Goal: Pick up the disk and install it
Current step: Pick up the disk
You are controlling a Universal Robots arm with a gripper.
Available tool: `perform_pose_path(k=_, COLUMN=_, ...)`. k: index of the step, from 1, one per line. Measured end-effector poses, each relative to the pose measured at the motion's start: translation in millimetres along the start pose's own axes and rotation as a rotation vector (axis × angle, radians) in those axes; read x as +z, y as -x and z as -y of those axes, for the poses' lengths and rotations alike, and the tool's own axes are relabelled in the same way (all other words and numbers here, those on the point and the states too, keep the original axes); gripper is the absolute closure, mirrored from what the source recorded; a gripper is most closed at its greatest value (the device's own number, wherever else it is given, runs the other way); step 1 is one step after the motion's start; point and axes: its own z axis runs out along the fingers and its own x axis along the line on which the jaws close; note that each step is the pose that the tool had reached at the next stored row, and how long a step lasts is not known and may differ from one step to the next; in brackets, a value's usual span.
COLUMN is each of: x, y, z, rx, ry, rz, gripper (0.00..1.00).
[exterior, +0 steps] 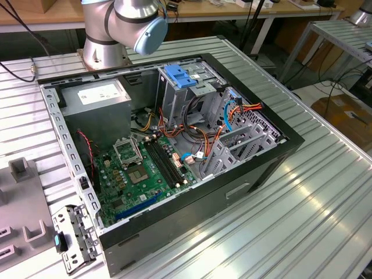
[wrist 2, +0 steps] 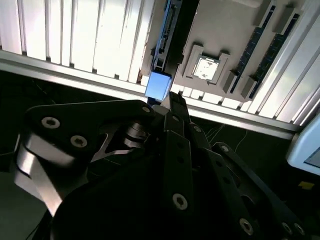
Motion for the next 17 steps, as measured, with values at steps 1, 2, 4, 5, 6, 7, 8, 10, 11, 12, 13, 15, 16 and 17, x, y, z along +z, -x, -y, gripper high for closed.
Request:
perform_pose_path(k=1, x=0.0, y=0.0, z=0.0, rx=-0.016, ry=-0.0004, rz=0.0003, gripper=0.89)
perform_pose_path(k=2, x=0.0, y=0.0, z=0.0, rx=-0.03, ry=-0.0007, rz=0.0006, gripper=0.89)
perform_pose_path(k=4, x=0.1, y=0.0, z=0.0, rx=-0.062, ry=-0.0017, rz=0.0013, gripper=0.89)
perform_pose_path(k=5, x=0.2, y=0.3, z=-0.2, rx=-0.064, ry=-0.0032, rz=0.0012, gripper=0.89)
perform_pose_path(k=6, x=0.8, y=1.0, z=-0.4, rx=-0.066, ry=-0.0046, rz=0.0013, gripper=0.89)
perform_pose_path(k=7, x=2.2, y=2.3, z=-0.6, rx=-0.067, ry=-0.0058, rz=0.0017, gripper=0.89)
perform_pose_path(k=8, x=3.8, y=4.1, z=-1.2, rx=-0.067, ry=-0.0062, rz=0.0017, gripper=0.89)
perform_pose_path(k=10, x=7.5, y=6.3, z=-1.8, rx=-0.067, ry=-0.0067, rz=0.0019, gripper=0.89)
perform_pose_path(k=11, x=9.2, y=6.6, z=-1.9, rx=-0.067, ry=-0.0068, rz=0.0019, gripper=0.89)
perform_pose_path(k=12, x=11.1, y=6.5, z=-2.2, rx=-0.067, ry=-0.0066, rz=0.0018, gripper=0.89)
perform_pose_path(k=13, x=12.7, y=6.4, z=-3.0, rx=-0.067, ry=-0.0065, rz=0.0017, gripper=0.89)
perform_pose_path(k=15, x=16.6, y=5.9, z=-5.1, rx=-0.067, ry=-0.0065, rz=0.0018, gripper=0.89)
perform_pose_path(k=16, x=18.4, y=5.8, z=-5.5, rx=-0.067, ry=-0.0063, rz=0.0017, gripper=0.89)
perform_pose_path(k=17, x=20.2, y=5.8, z=-5.7, rx=-0.067, ry=-0.0063, rz=0.0016, gripper=0.89)
